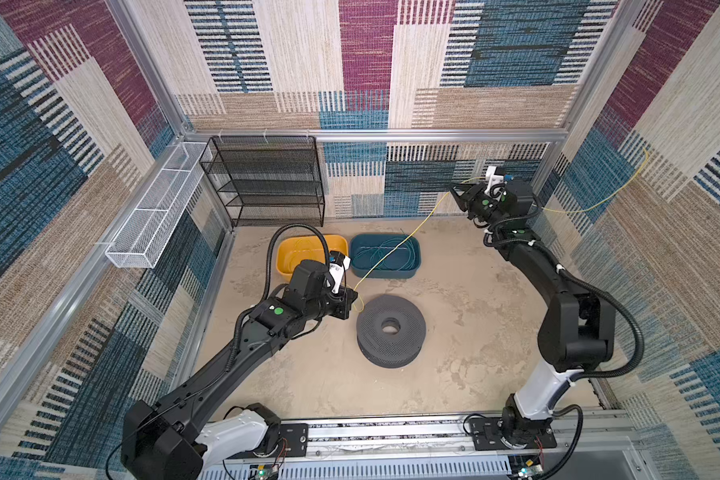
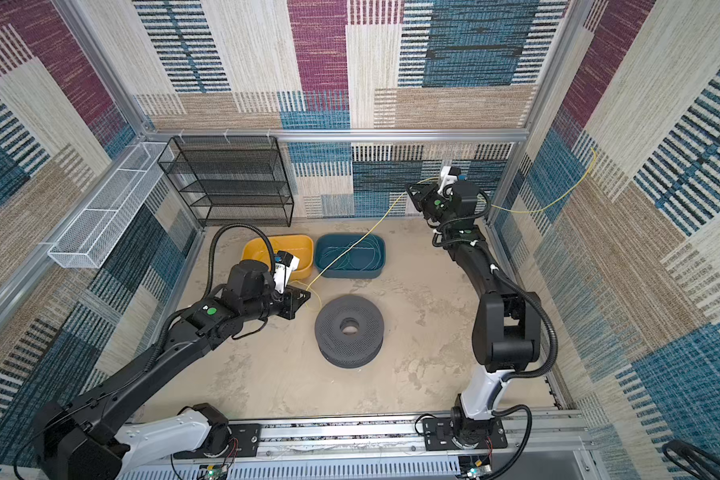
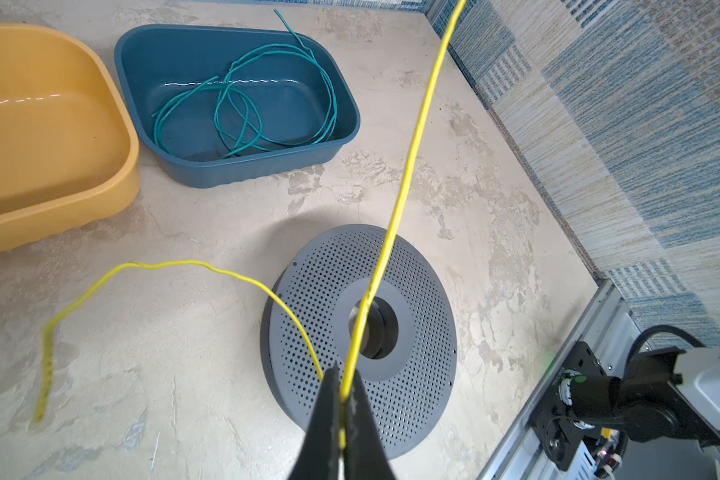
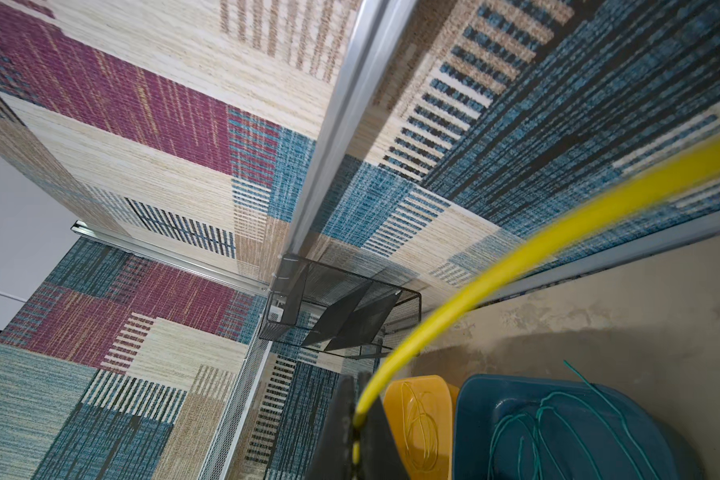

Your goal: Wrap the cables

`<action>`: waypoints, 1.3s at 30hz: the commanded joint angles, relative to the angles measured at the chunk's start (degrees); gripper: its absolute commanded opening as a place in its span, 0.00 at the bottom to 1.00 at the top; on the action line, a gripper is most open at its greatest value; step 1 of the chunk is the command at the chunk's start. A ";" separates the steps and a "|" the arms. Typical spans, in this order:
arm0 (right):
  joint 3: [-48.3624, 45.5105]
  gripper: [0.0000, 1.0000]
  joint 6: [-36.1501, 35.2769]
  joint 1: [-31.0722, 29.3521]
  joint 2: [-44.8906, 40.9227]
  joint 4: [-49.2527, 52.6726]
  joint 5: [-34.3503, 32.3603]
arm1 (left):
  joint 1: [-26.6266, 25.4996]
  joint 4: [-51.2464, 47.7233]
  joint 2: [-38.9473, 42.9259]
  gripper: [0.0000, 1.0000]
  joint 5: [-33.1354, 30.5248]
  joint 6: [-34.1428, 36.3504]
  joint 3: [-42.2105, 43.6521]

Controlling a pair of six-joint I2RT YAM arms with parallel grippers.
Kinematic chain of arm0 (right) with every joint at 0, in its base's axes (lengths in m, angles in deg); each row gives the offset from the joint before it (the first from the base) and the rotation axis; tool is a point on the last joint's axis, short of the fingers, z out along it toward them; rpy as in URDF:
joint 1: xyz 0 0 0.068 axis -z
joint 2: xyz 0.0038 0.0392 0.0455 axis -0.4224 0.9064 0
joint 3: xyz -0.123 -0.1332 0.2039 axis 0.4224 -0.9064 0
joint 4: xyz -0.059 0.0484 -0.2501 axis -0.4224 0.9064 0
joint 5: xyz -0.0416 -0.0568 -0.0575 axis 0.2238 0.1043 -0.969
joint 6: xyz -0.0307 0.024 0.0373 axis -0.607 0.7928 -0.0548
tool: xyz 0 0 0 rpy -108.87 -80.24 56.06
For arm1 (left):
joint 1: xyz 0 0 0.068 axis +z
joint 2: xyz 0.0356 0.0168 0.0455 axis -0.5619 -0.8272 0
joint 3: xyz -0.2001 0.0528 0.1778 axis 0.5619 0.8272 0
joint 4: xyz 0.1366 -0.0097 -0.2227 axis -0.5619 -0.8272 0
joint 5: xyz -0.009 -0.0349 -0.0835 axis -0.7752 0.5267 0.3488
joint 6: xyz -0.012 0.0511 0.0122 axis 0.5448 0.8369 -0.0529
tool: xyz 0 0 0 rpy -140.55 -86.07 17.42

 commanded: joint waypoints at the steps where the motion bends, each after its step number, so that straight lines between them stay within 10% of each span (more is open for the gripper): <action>1: 4.10 0.00 1.78 0.80 3.88 -4.22 -4.31 | -0.72 -13.20 1.14 0.00 -0.48 2.29 0.55; 8: 13.56 0.00 3.38 -1.05 14.05 -2.44 3.50 | -1.02 -14.96 3.61 0.00 0.23 2.19 -0.96; 19: -3.78 0.81 2.82 -0.46 10.41 -7.90 6.66 | -1.95 -8.50 -0.78 0.00 -0.64 -4.60 -8.86; 23: -12.32 0.67 2.73 0.32 8.27 -12.54 8.00 | -2.15 -6.14 -2.78 0.00 -1.71 -4.56 -10.38; 39: -34.38 0.96 -9.05 -3.40 -12.99 -7.53 6.65 | -3.11 -1.85 -11.29 0.00 -6.80 -5.14 -16.05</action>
